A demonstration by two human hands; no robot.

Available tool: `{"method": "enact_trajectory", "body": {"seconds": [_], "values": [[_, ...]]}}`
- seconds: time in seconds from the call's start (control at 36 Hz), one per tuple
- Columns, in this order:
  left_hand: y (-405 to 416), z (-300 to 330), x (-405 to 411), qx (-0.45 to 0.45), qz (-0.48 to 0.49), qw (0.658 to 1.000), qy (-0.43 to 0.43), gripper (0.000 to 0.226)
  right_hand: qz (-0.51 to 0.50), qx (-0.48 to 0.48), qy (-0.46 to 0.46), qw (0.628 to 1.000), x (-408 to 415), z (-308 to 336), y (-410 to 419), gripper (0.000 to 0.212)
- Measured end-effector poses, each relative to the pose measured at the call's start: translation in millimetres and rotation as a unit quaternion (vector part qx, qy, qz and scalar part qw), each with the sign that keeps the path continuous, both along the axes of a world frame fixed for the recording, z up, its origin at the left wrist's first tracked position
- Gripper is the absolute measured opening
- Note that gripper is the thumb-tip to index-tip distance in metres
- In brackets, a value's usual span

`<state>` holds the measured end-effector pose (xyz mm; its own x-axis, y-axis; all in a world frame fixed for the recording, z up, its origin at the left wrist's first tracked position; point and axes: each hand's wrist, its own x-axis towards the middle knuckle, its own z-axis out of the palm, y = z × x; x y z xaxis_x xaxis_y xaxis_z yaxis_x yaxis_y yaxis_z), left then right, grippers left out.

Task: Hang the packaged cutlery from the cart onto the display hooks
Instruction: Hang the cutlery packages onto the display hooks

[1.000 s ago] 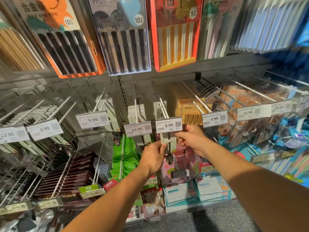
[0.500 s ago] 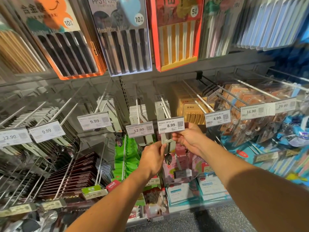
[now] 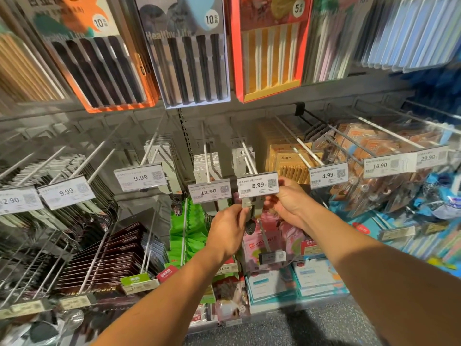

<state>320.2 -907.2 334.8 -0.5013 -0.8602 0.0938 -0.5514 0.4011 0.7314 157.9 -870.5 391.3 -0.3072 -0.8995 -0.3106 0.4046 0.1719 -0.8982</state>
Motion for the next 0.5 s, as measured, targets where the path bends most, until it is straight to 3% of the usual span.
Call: {"method": "enact_trajectory", "body": {"seconds": [0.17,0.36,0.5], "values": [[-1,2,-4,-0.008,0.005,1.0,0.011,0.038,-0.016,0.007,0.014,1.0,-4,-6,-5,0.029],[-12,-1,-9,0.045,0.027,0.999,-0.004,0.041,-0.014,0.014,-0.009,1.0,-4,-9,-3,0.019],[-22,-1,-14,0.074,0.021,0.997,-0.027,0.031,-0.014,0.074,0.051,0.996,-10,-26,-1,0.024]]}}
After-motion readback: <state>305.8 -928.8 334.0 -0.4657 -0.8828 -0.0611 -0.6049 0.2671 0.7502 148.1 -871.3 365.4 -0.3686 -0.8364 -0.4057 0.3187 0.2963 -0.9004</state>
